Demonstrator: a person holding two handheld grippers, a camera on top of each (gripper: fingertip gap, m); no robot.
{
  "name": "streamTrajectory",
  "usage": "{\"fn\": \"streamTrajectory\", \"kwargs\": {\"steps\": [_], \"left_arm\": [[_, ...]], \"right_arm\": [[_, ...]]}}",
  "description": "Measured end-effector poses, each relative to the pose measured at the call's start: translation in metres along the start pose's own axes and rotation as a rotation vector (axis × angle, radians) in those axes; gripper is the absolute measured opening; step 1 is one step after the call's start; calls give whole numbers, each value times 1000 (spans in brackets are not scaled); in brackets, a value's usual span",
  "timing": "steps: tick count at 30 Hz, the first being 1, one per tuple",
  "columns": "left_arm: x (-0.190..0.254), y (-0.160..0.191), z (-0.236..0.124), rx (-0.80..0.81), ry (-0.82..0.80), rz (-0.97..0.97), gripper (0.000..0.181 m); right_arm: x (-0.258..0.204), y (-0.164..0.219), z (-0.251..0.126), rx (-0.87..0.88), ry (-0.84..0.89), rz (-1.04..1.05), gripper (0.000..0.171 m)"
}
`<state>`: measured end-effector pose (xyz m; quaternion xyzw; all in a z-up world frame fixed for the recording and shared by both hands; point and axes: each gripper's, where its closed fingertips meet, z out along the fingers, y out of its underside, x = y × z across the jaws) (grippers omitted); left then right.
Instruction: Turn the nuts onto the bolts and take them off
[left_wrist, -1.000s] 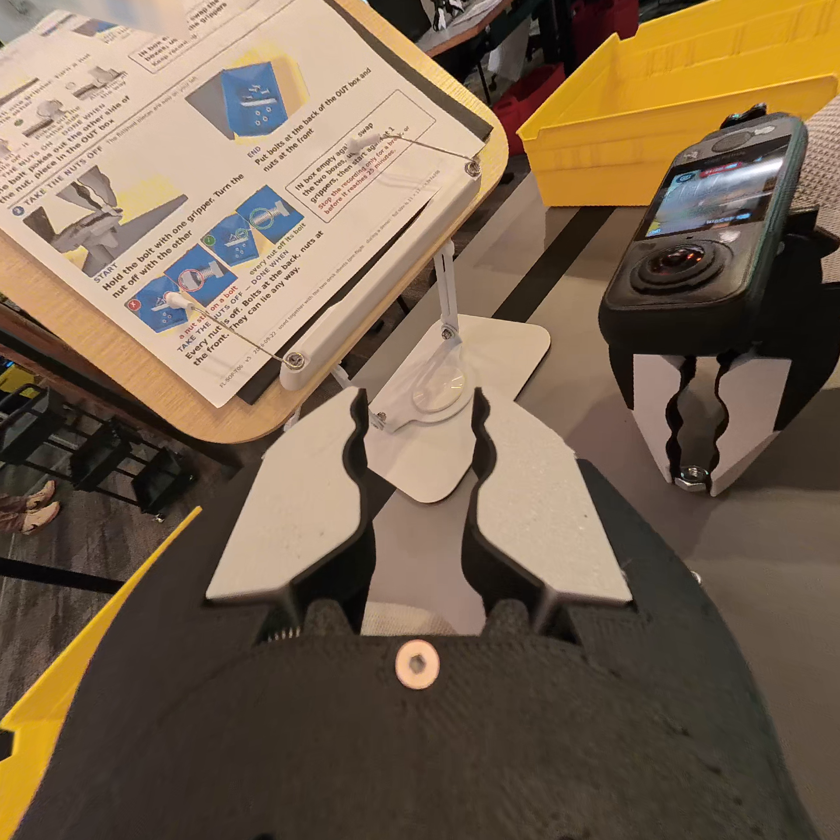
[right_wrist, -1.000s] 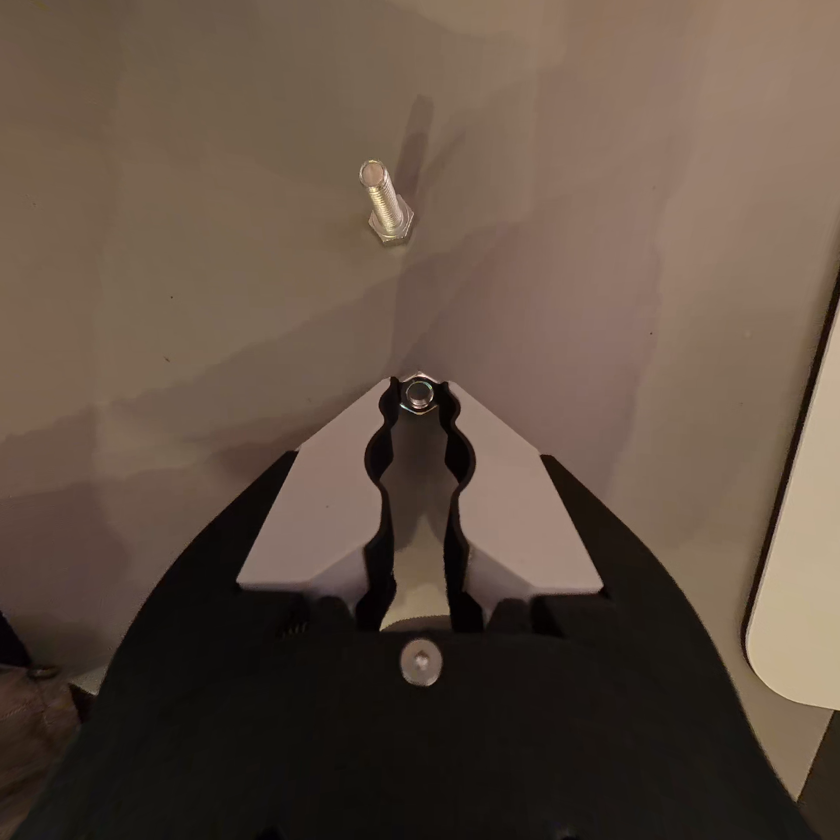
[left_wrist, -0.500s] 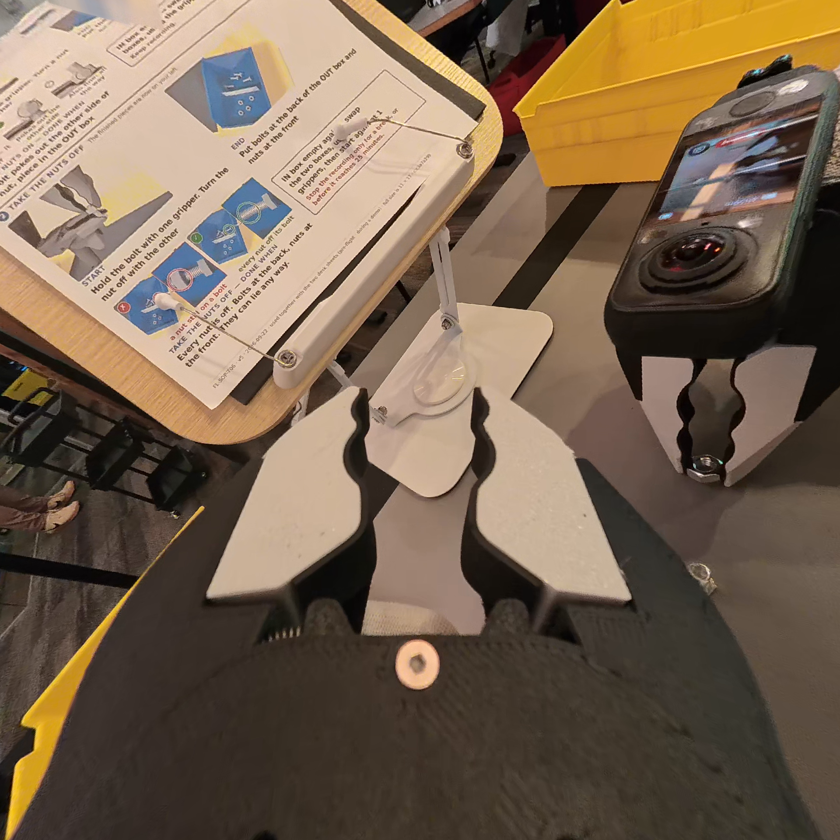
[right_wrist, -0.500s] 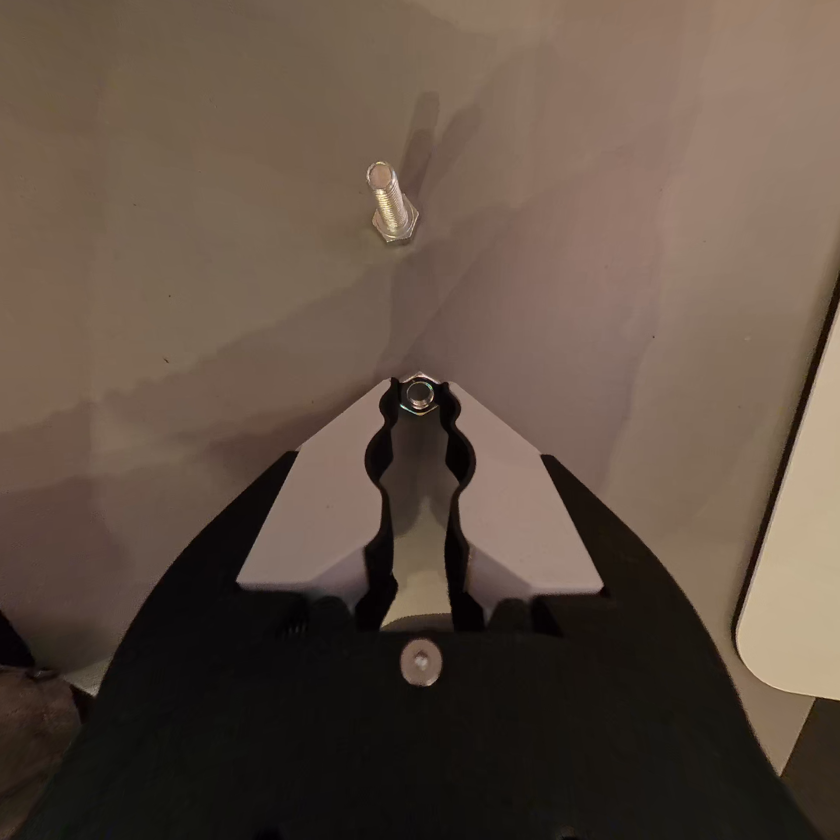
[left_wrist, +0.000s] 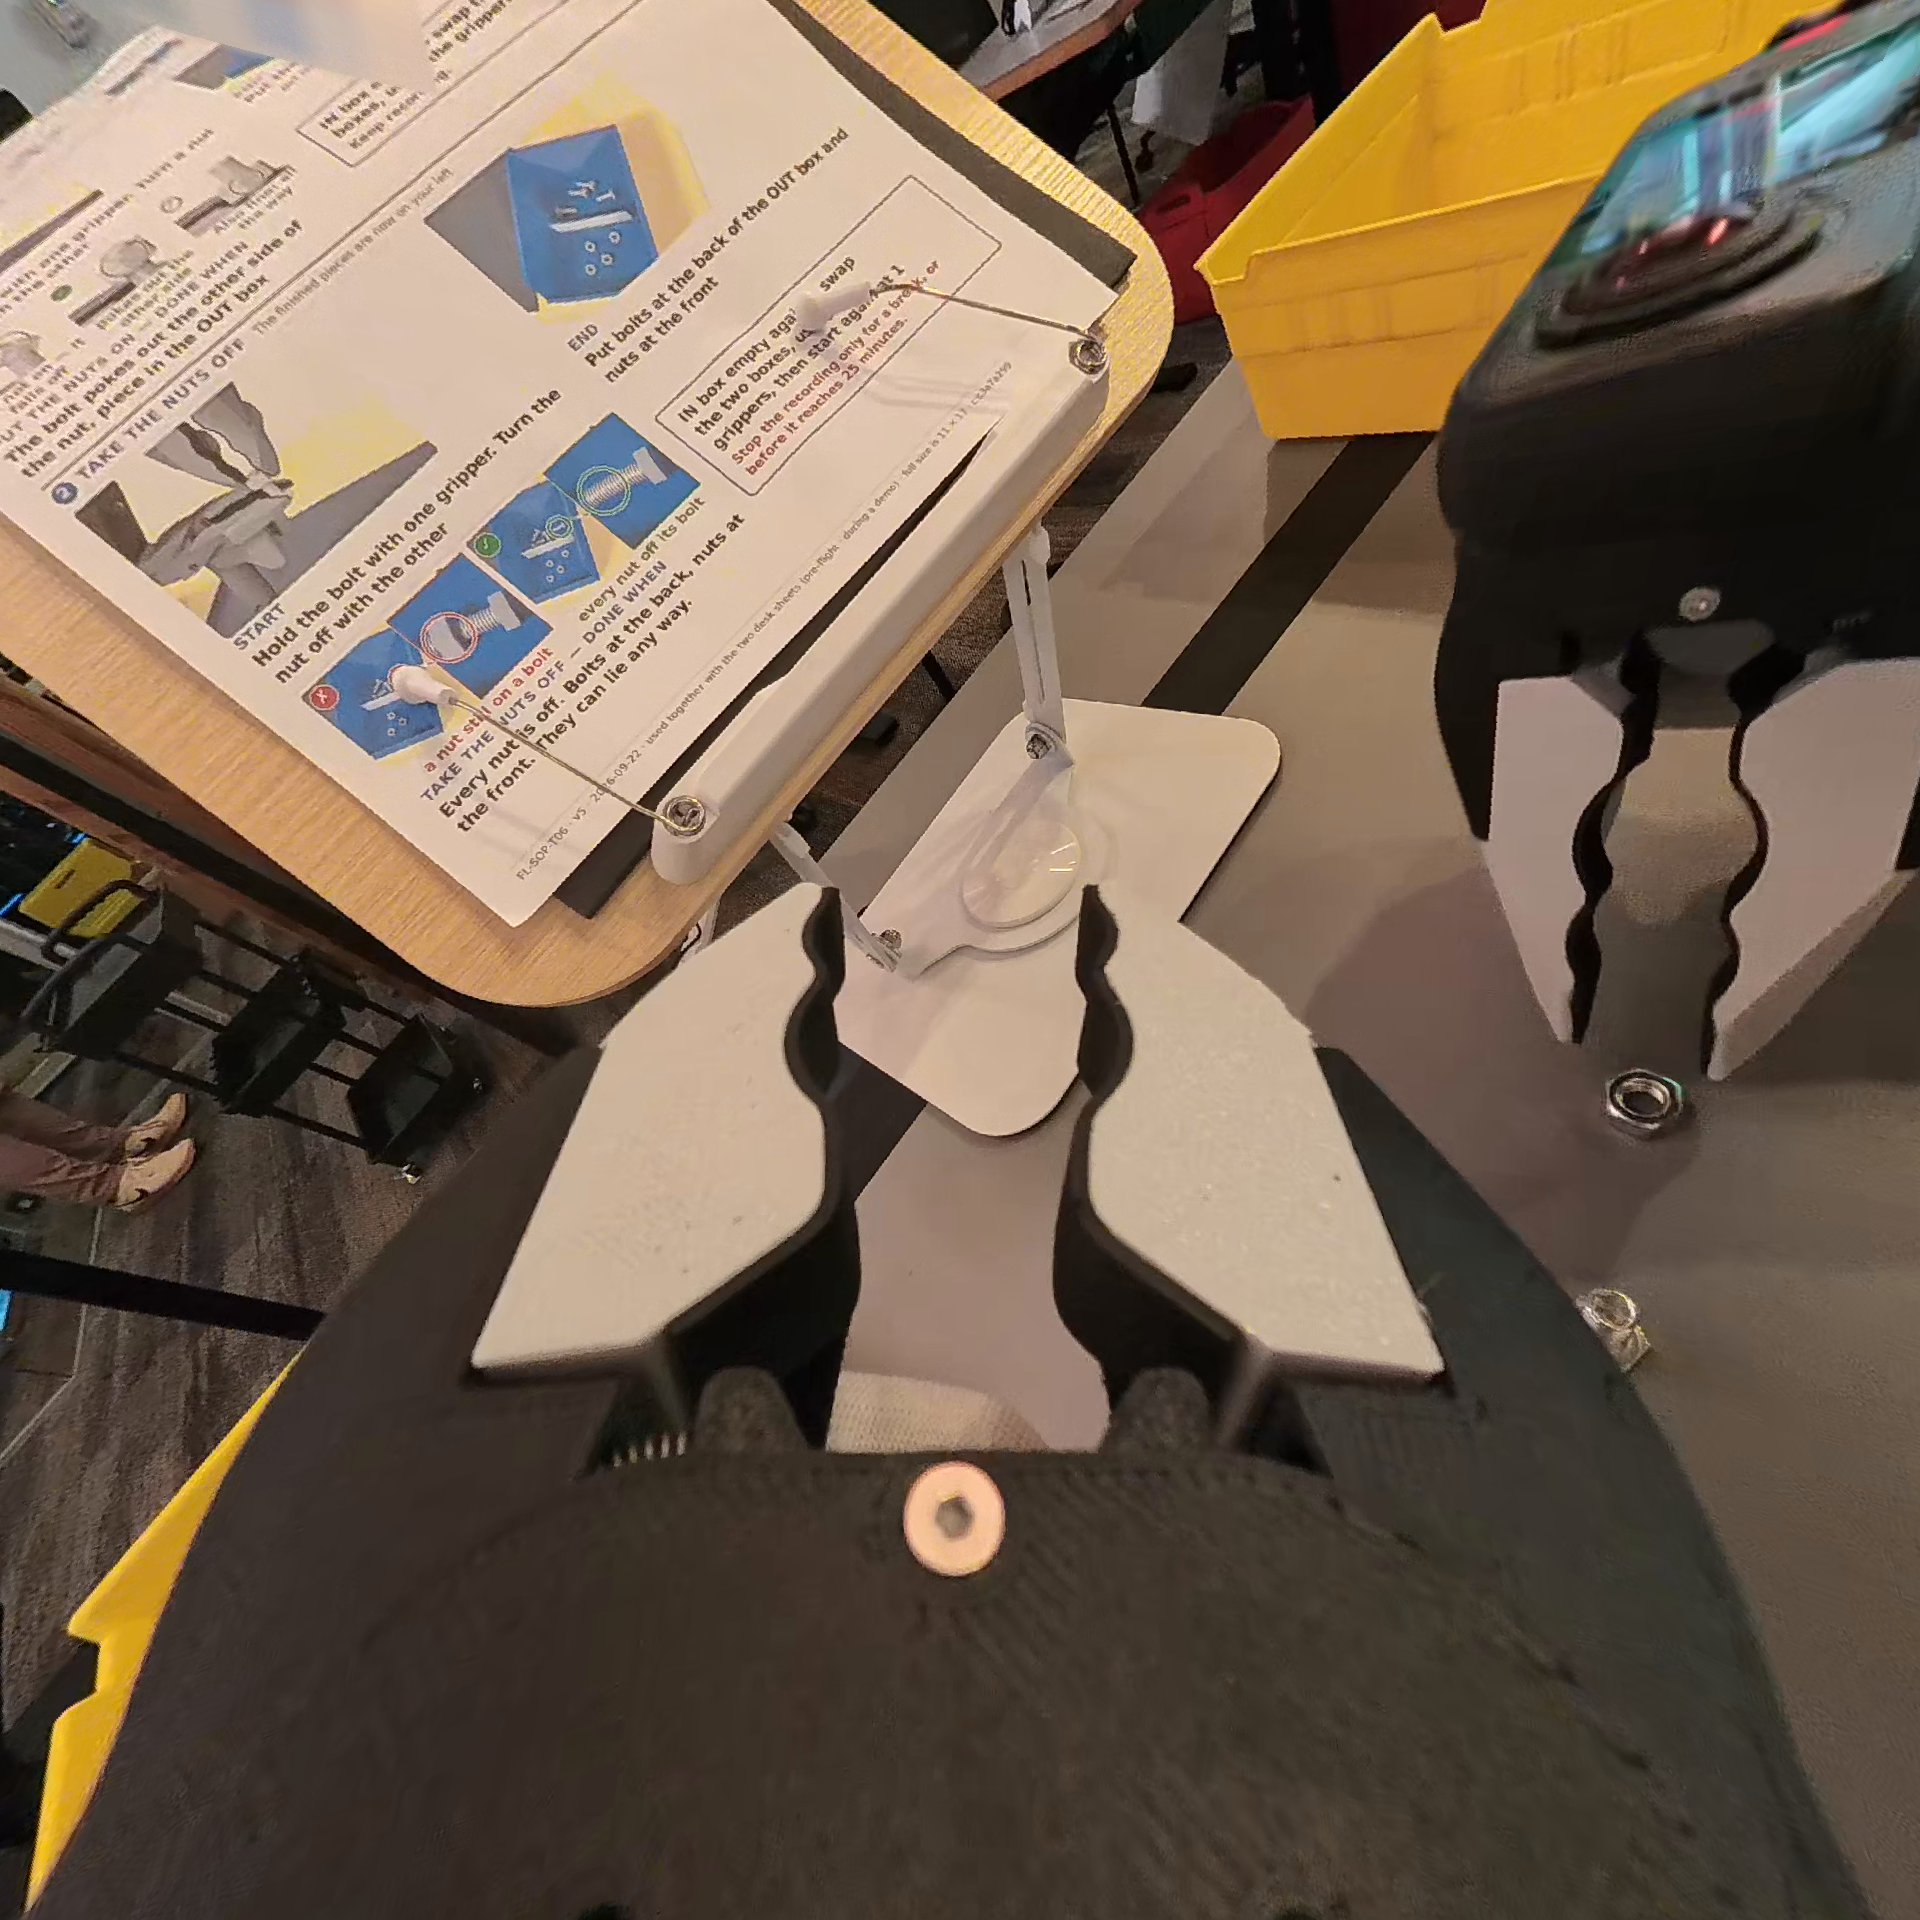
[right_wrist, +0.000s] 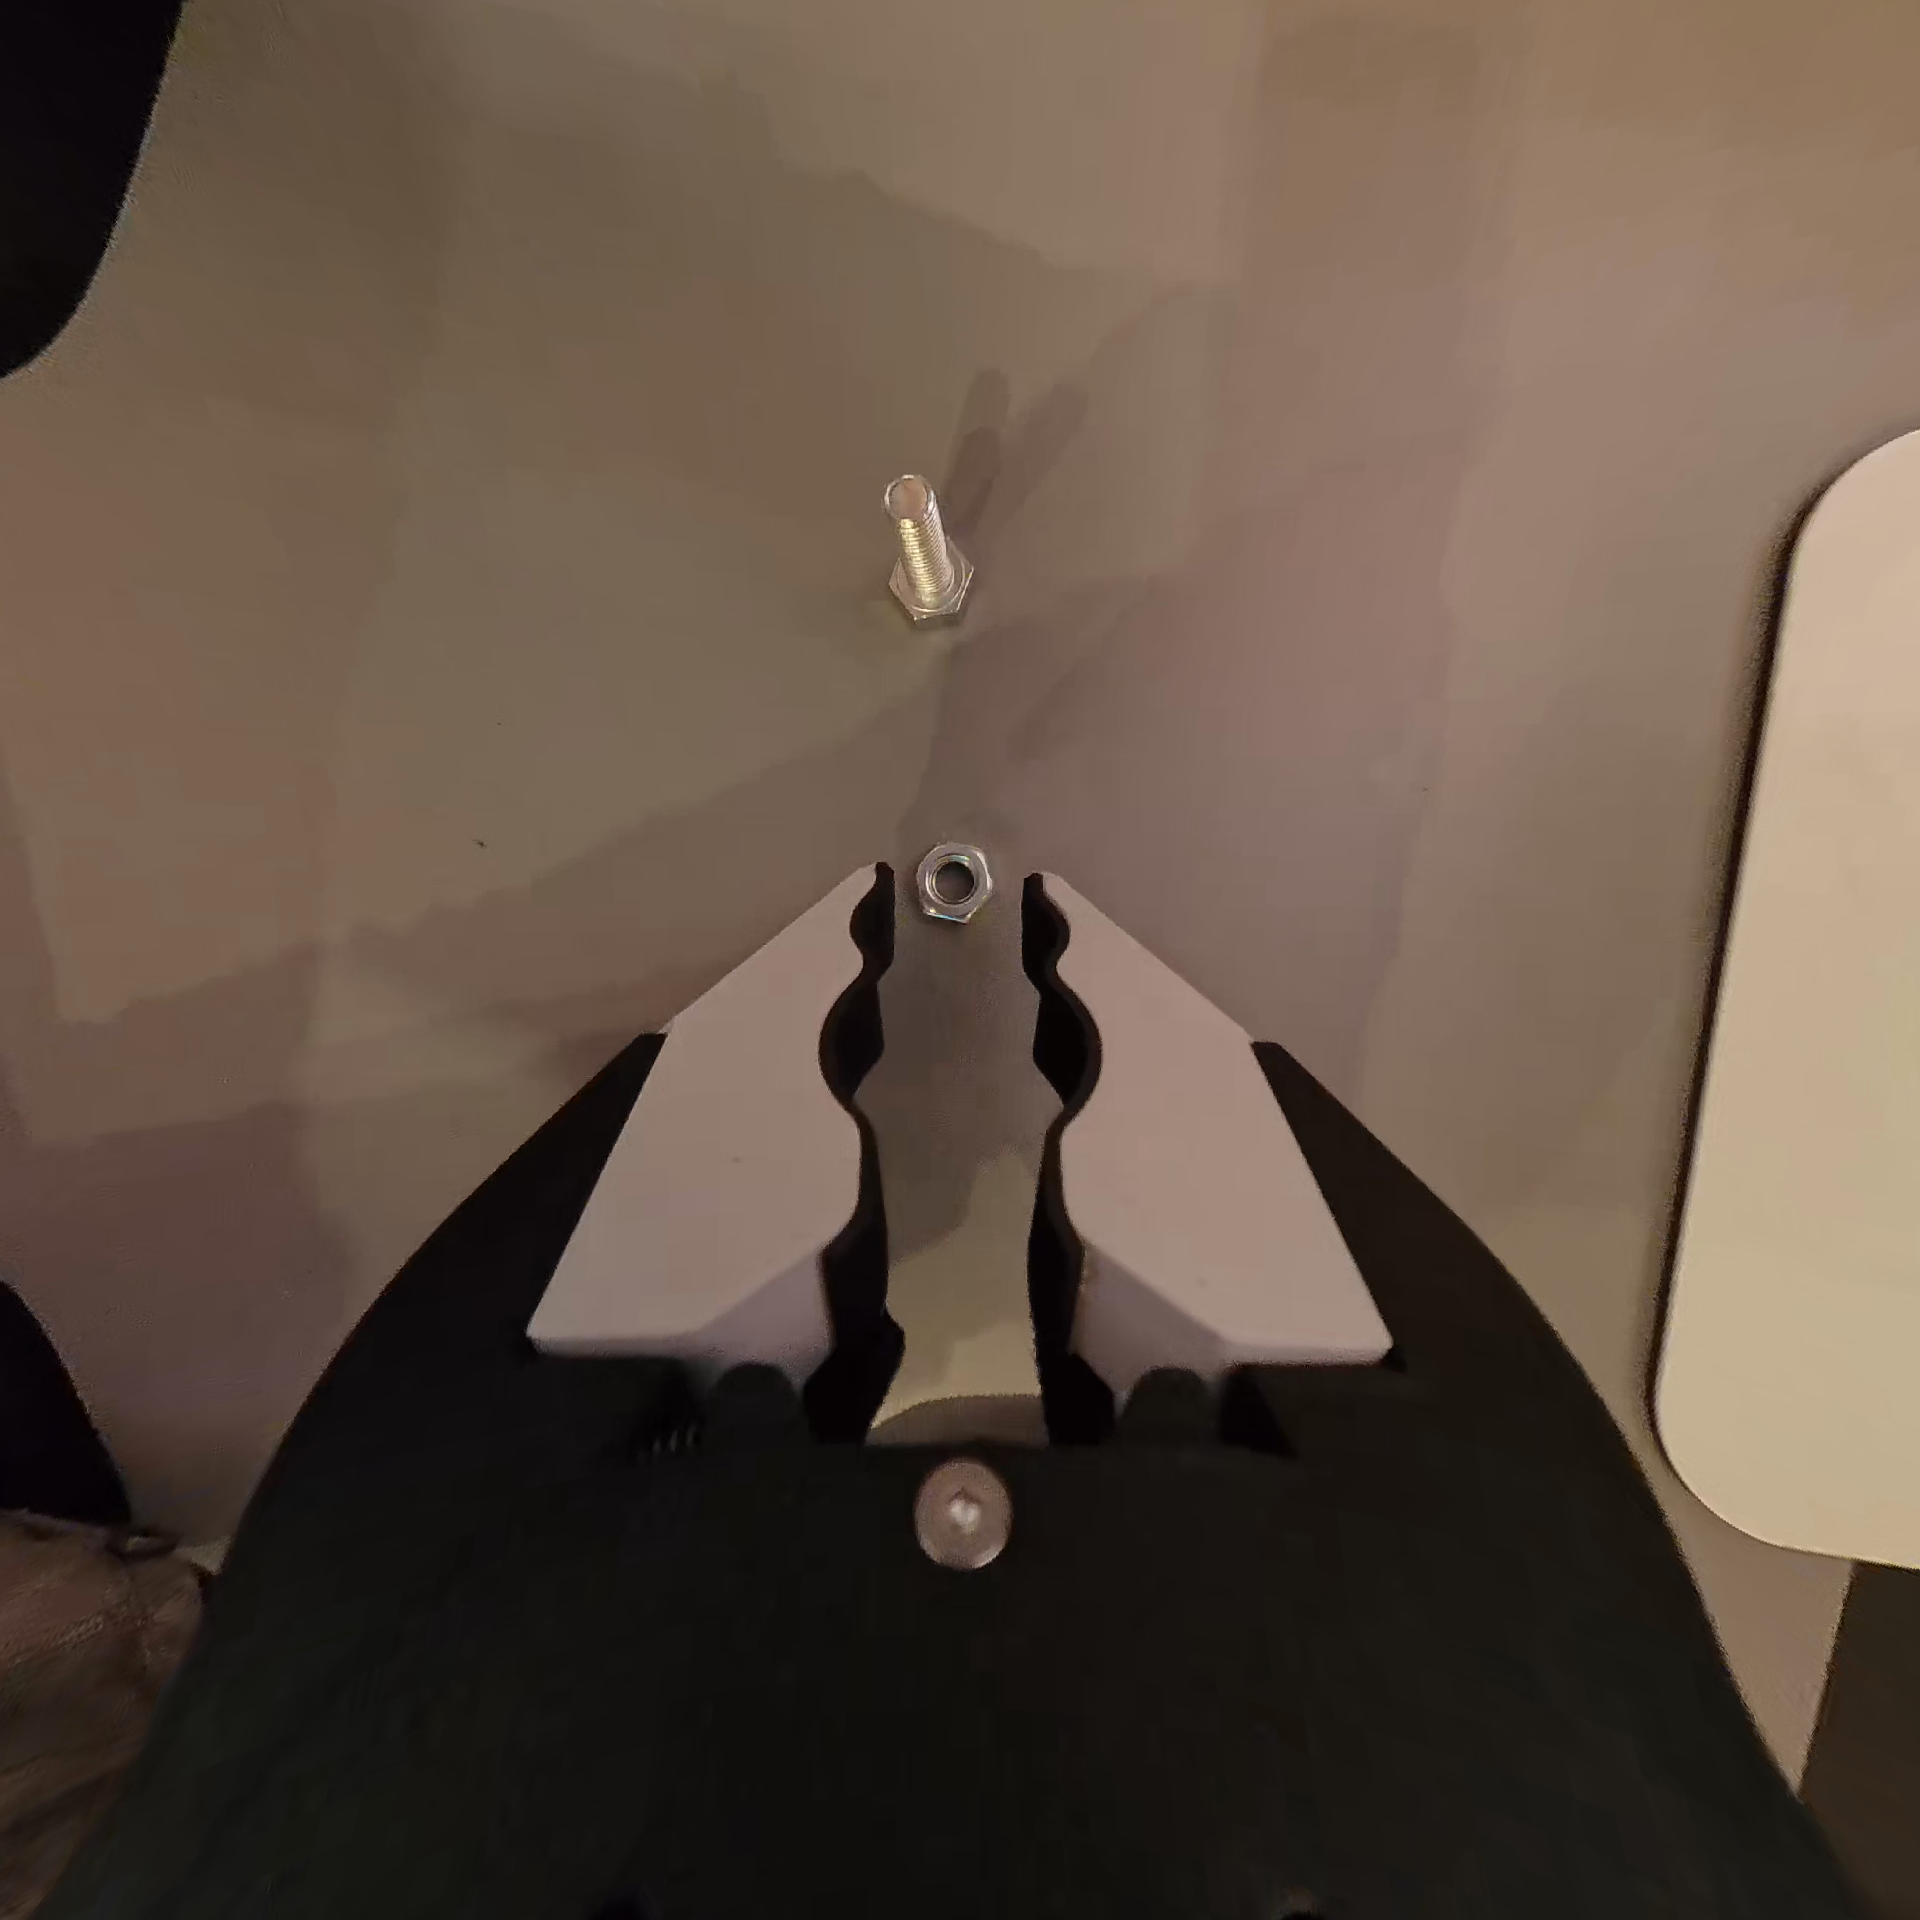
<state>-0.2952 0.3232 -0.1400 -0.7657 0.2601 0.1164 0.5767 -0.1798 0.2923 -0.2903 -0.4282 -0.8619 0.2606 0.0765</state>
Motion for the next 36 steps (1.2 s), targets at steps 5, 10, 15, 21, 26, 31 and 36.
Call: {"fn": "streamTrajectory", "kwargs": {"steps": [5, 10, 15, 21, 26, 31, 36], "left_arm": [[3, -3, 1, 4, 6, 8, 42], [3, -2, 0, -4, 3, 18, 42], [3, -2, 0, -7, 3, 22, 42], [-2, -3, -5, 2, -8, 13, 42], [-2, -4, -7, 6, -7, 6, 42], [-7, -5, -12, 14, -16, -3, 42], [-12, -8, -15, 33, -29, -20, 44]], "right_arm": [[4, -6, -15, 57, 38, -8, 23], [4, -16, -27, 125, 66, -34, 23], [-1, -38, -38, 224, 74, -85, 24], [-10, -48, -38, 263, 48, -121, 25], [-17, -57, -38, 293, 25, -141, 25], [-19, -56, -29, 257, 16, -149, 25], [-22, -59, -24, 253, 4, -163, 25]]}}
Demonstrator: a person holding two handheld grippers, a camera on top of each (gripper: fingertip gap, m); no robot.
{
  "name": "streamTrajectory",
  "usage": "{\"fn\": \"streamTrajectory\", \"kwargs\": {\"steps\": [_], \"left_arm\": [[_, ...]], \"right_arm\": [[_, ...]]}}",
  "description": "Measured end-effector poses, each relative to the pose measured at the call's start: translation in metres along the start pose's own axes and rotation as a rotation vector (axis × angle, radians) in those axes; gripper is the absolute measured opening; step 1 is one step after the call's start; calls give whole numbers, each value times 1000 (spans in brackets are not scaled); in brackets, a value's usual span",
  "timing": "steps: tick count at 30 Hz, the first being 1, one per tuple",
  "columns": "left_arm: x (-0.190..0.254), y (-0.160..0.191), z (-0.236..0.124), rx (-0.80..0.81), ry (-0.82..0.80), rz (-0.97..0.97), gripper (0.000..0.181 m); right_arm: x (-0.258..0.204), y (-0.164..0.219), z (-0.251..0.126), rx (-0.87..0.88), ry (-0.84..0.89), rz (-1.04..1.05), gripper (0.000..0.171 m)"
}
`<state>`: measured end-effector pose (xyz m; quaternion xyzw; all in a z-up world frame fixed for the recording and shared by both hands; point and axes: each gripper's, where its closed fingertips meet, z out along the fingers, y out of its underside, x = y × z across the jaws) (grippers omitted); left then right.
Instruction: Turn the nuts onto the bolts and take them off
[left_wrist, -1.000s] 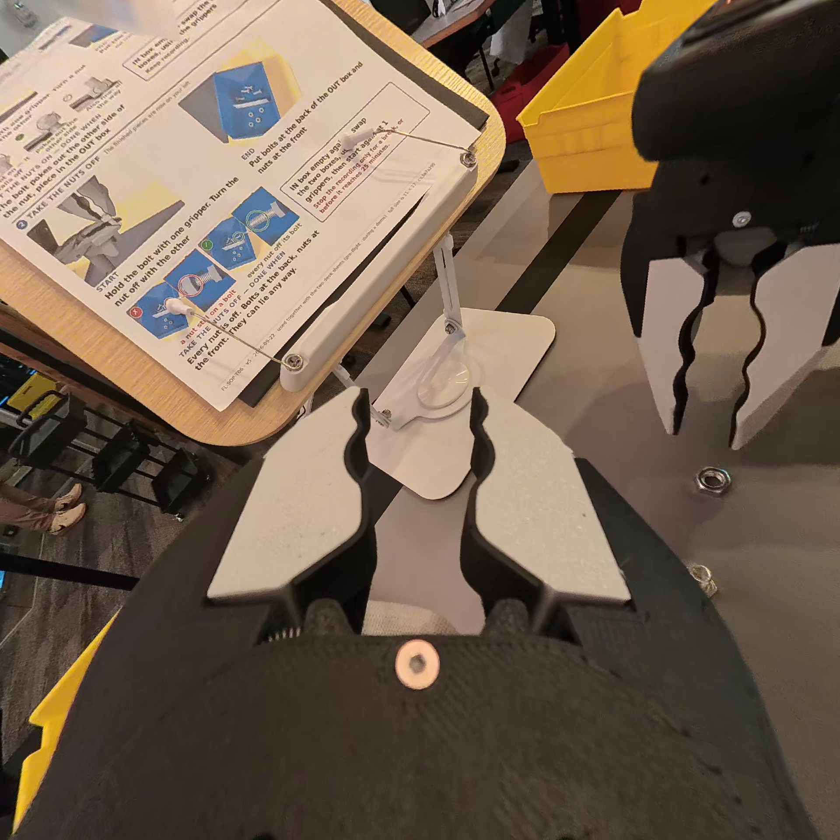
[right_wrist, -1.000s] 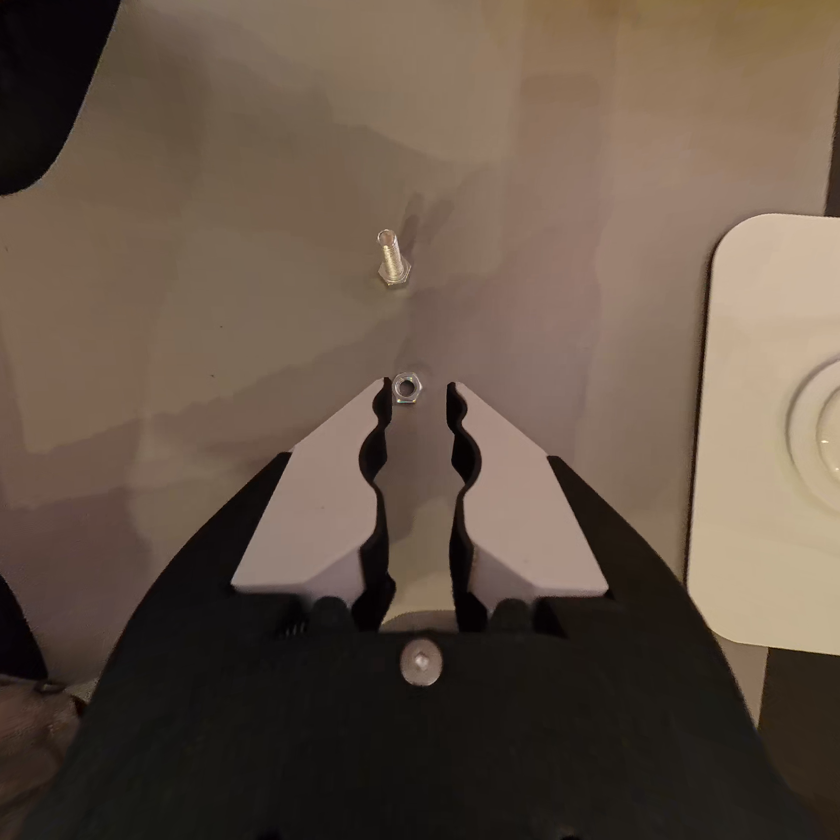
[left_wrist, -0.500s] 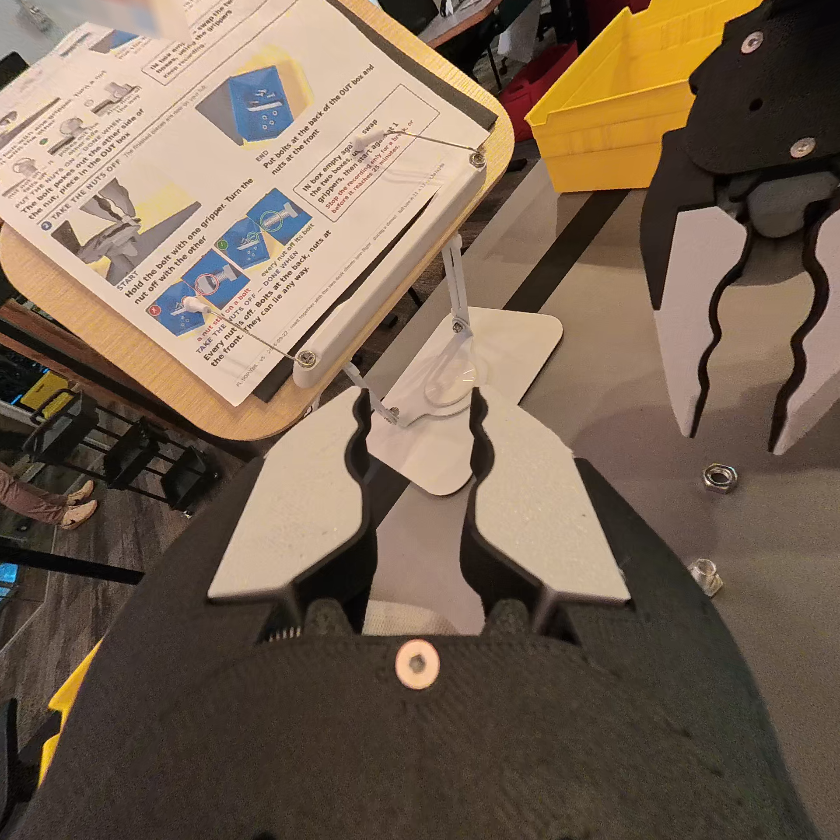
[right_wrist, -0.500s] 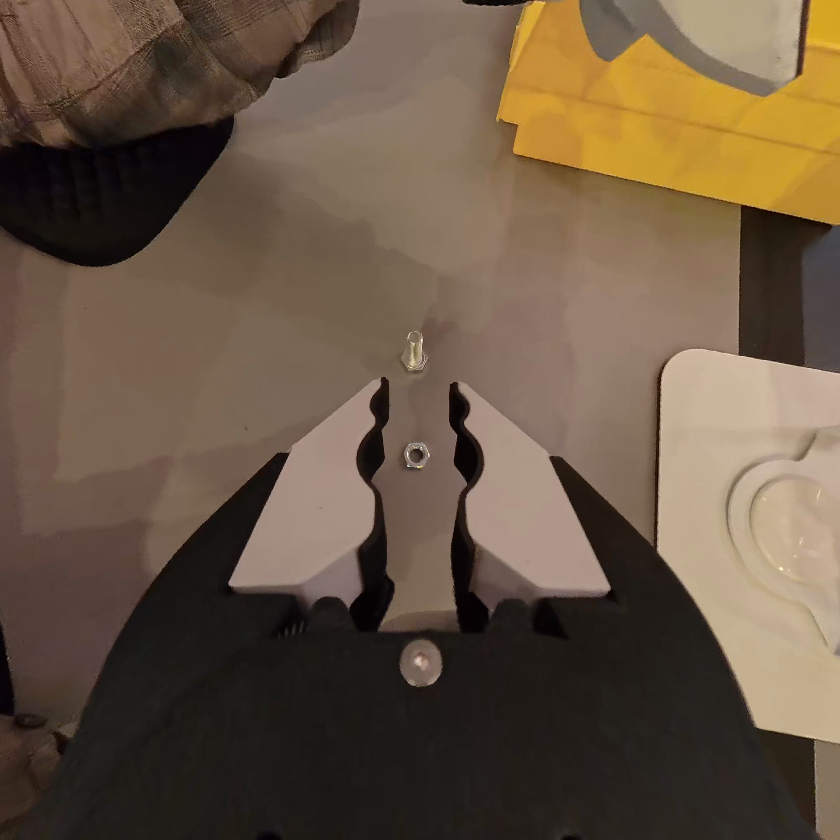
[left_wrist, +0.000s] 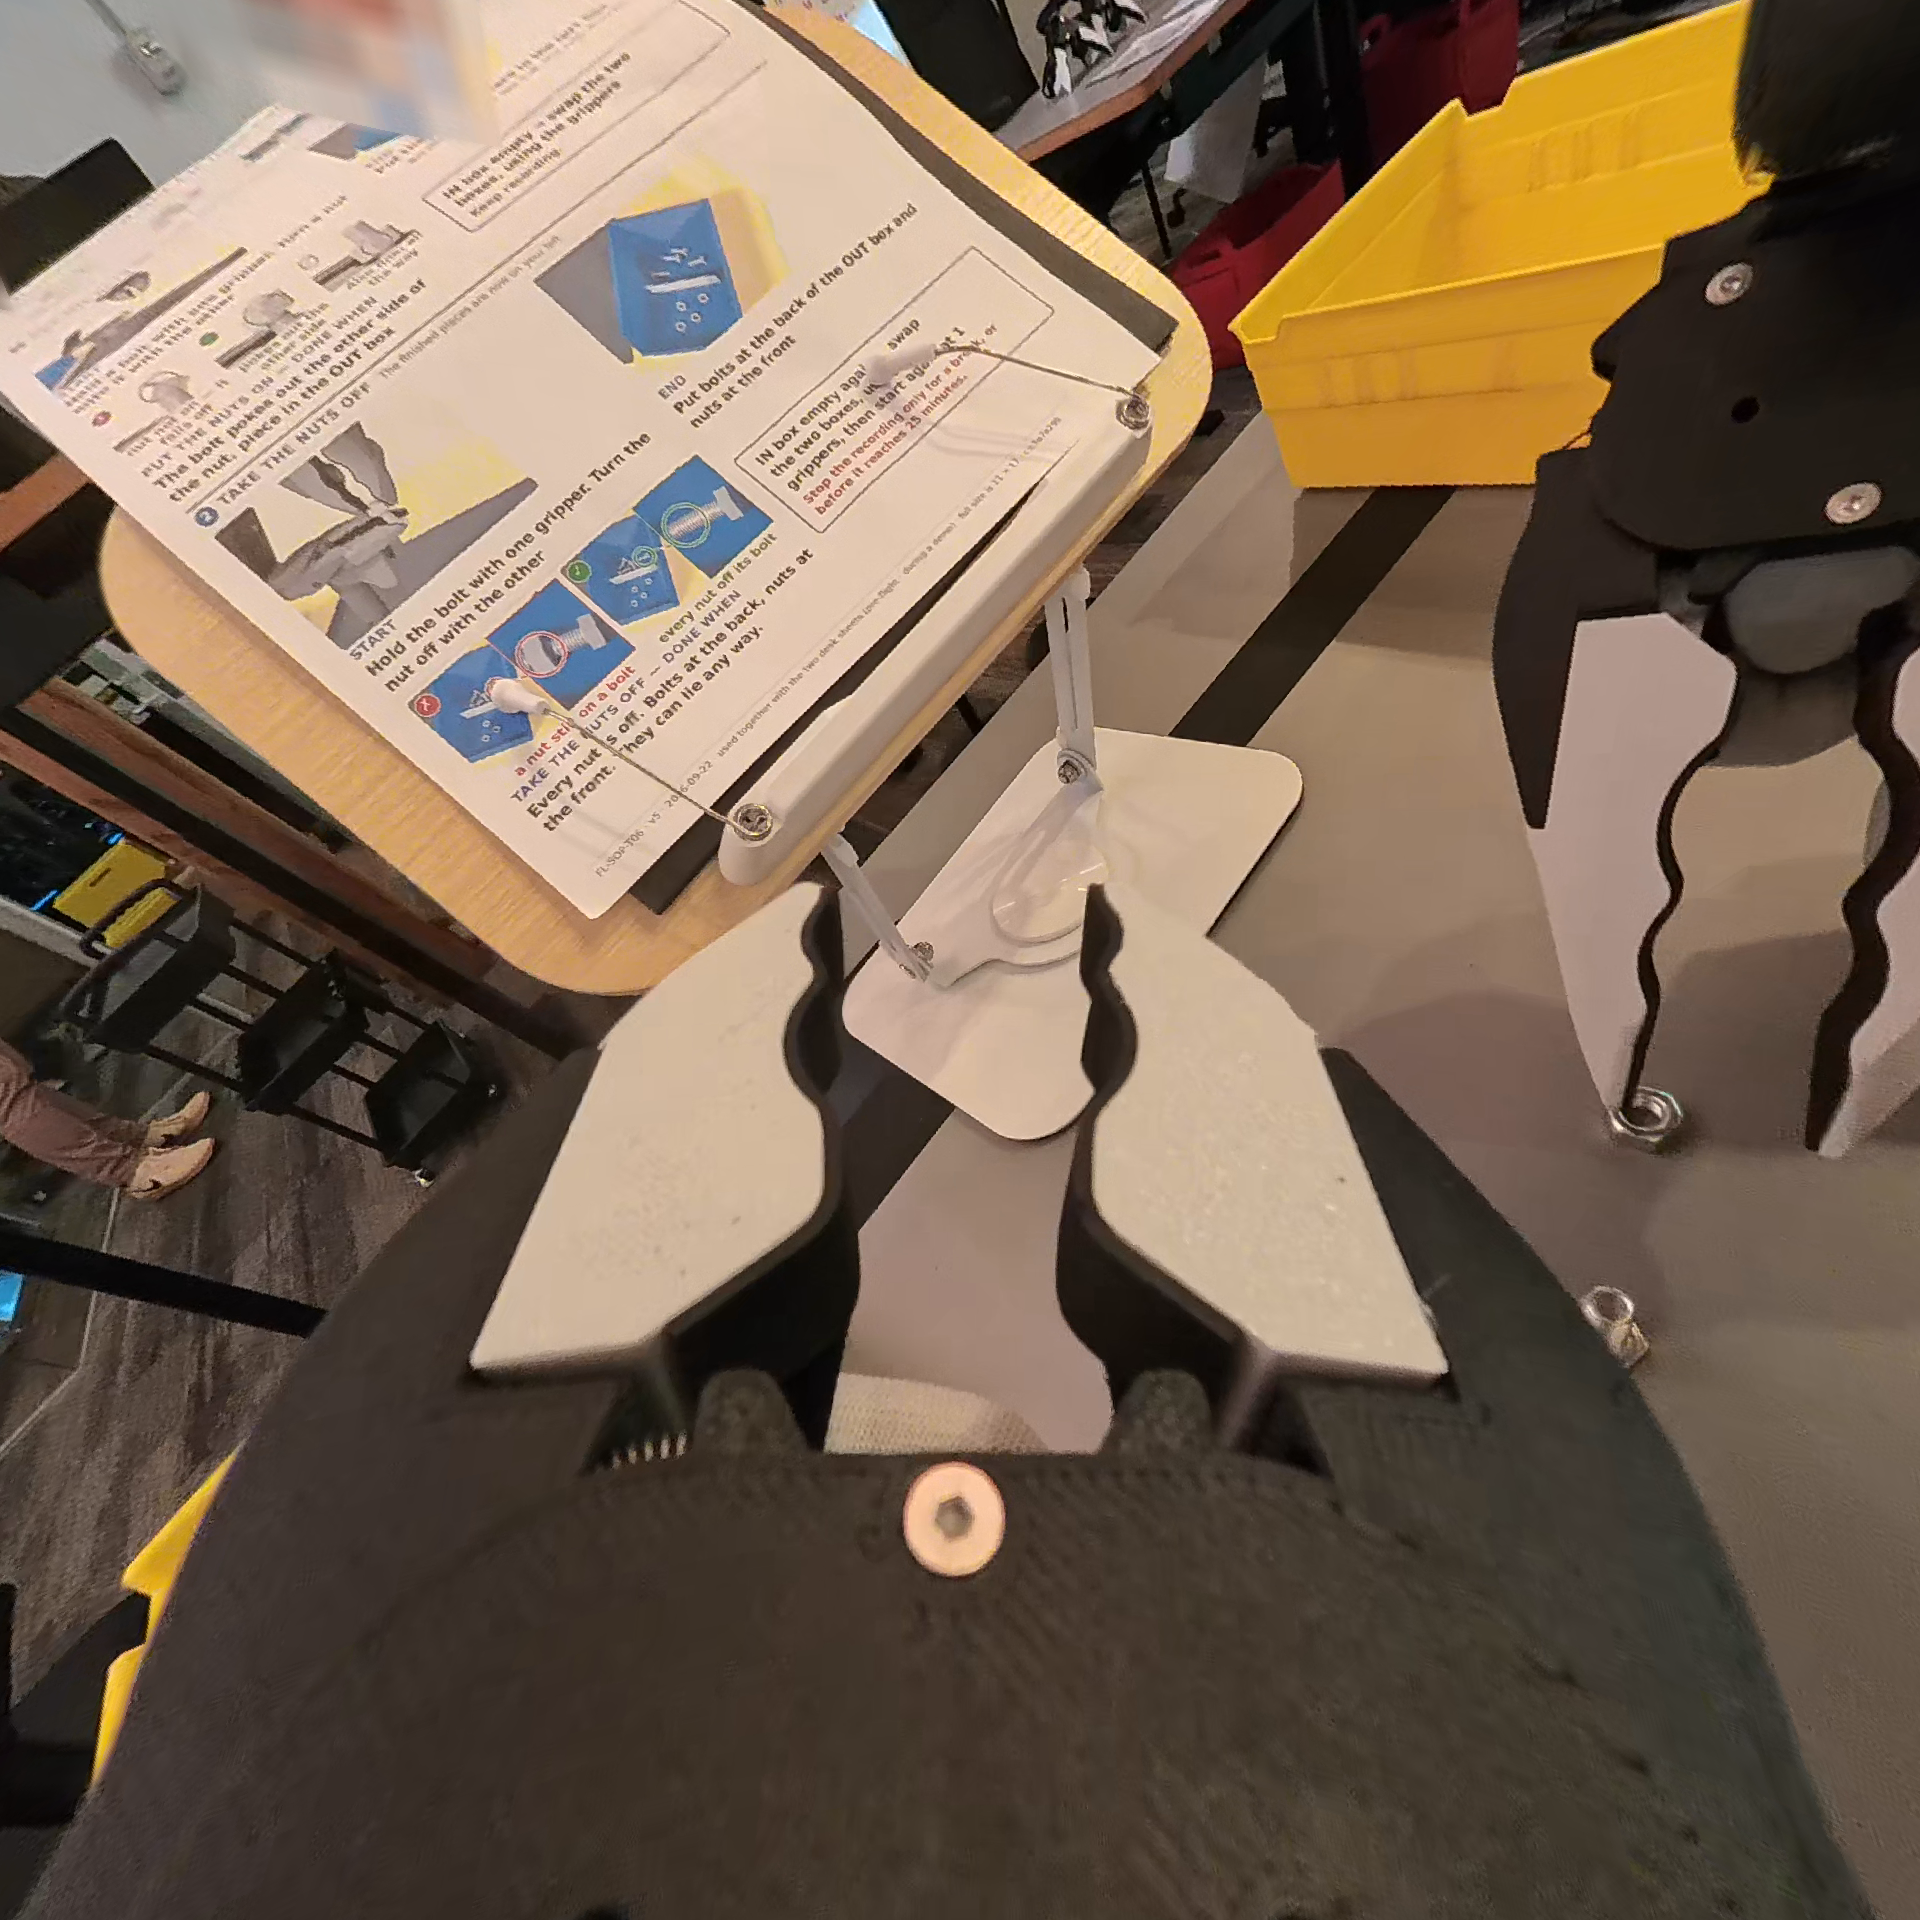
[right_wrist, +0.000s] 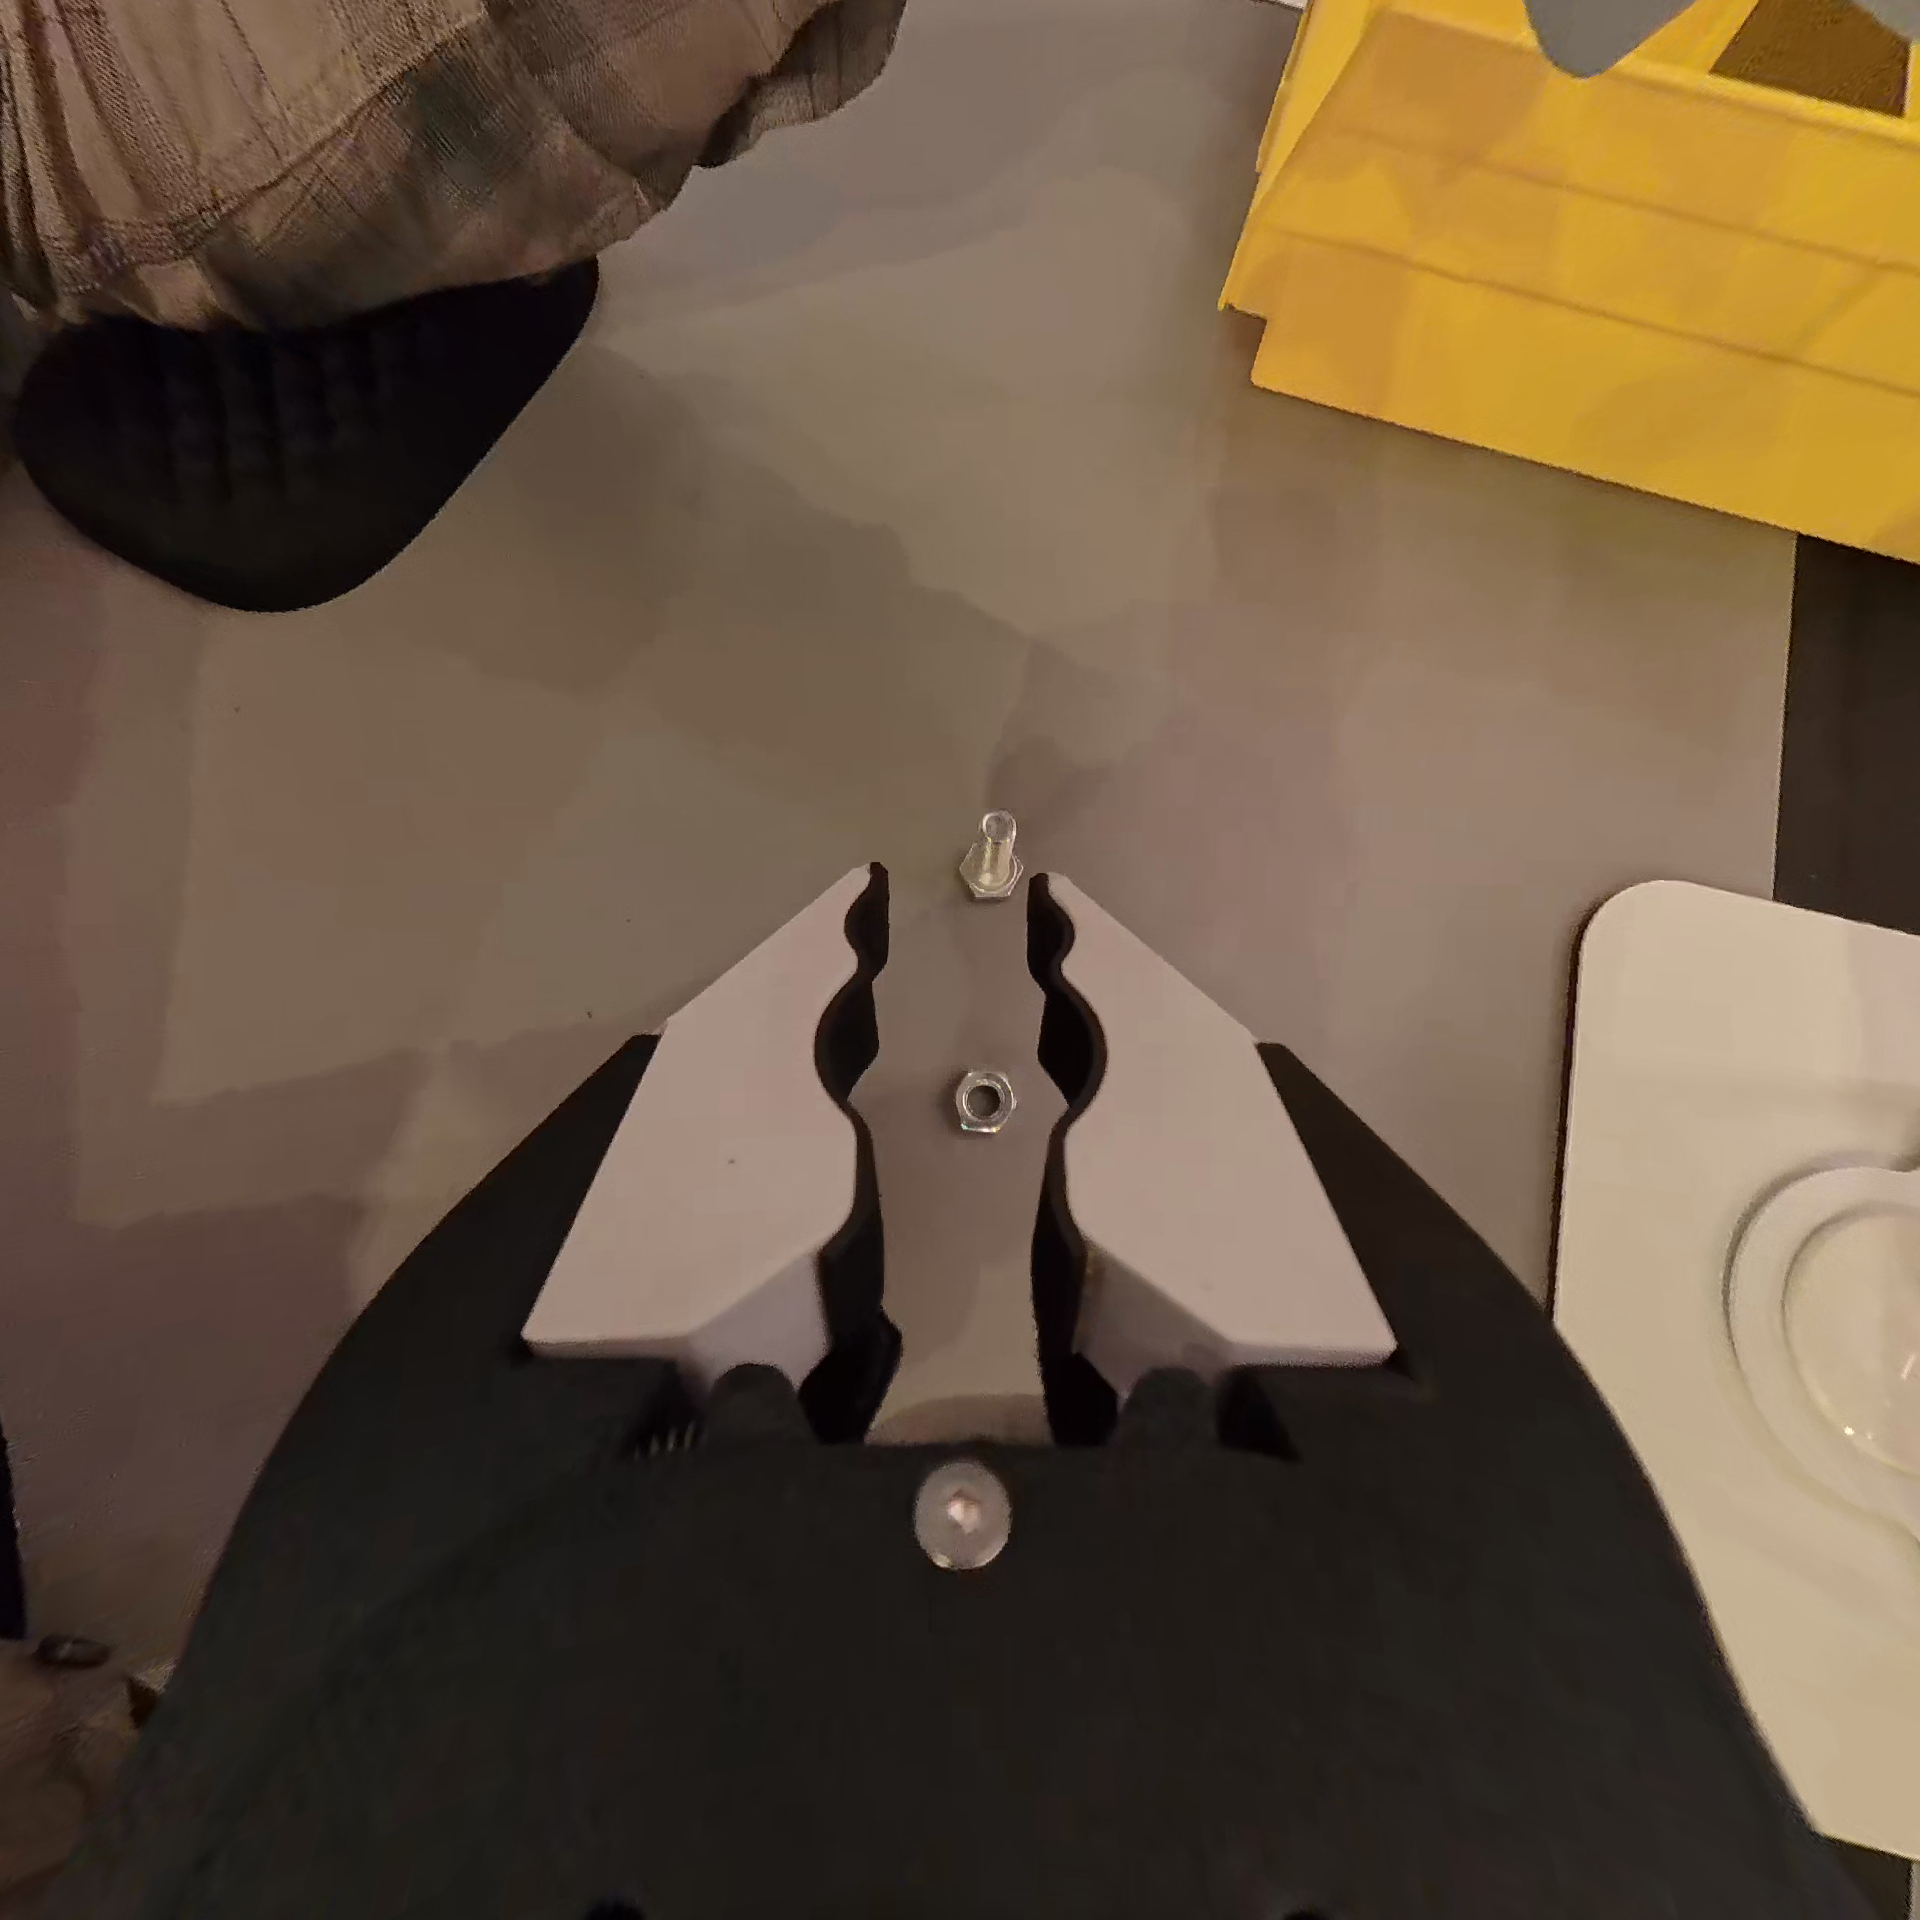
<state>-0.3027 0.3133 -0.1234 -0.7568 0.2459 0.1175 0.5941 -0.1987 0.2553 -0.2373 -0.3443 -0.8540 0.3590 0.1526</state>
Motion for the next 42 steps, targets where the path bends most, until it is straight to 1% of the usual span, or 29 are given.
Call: {"fn": "streamTrajectory", "kwargs": {"steps": [4, 19, 31, 34, 36, 38, 42], "left_arm": [[-2, -2, -2, 9, -6, -5, 46], [-1, 0, -1, 3, 2, -2, 48], [2, 5, 1, -14, 15, 2, 47], [2, 6, 1, -18, 16, 2, 47], [0, 6, 1, -13, 10, -3, 48], [-2, 5, 1, -5, 2, -11, 53], [-2, 3, -1, -4, -2, -7, 54]], "right_arm": [[-2, -4, 1, 19, -10, -6, 25], [-2, 0, 4, -5, -12, -6, 27], [-6, -4, 11, 5, -33, -20, 27], [-7, -5, 14, 8, -42, -28, 30], [-7, -6, 17, 16, -40, -25, 41], [-7, -8, 19, 24, -44, -34, 44], [-10, -9, 25, 29, -60, -54, 47]]}}
